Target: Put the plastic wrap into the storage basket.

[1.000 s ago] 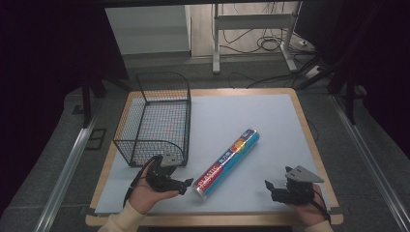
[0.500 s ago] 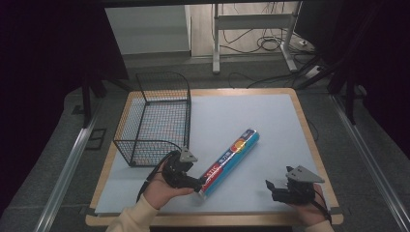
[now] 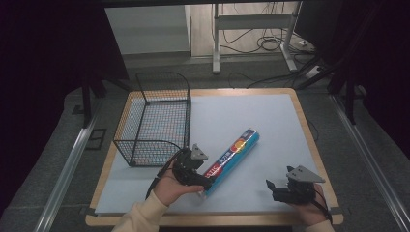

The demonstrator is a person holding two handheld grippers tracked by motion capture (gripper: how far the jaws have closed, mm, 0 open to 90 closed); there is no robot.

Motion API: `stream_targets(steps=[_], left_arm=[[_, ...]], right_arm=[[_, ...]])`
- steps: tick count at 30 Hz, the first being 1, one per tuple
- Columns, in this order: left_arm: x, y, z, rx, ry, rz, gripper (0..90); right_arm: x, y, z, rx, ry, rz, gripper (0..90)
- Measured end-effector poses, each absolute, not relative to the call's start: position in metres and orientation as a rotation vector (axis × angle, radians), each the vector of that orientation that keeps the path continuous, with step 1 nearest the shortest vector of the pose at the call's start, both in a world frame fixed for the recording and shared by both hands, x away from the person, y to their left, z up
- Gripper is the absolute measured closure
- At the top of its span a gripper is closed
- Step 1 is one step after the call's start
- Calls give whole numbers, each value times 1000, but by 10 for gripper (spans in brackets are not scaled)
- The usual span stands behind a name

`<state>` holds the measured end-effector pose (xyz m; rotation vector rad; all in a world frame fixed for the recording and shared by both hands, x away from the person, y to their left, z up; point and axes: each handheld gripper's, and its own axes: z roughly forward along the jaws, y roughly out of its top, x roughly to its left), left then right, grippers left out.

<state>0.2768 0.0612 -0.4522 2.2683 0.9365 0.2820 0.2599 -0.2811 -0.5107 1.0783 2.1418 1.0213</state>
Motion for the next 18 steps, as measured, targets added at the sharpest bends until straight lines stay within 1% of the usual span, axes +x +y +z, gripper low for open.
stream_targets(steps=[10, 18], left_arm=[[285, 48, -453, 2276, 940, 256, 146], [297, 32, -454, 2316, 923, 242, 139]], right_arm=[[260, -281, -510, 1078, 2136, 1021, 103], [260, -282, -511, 1080, 2134, 1019, 103]])
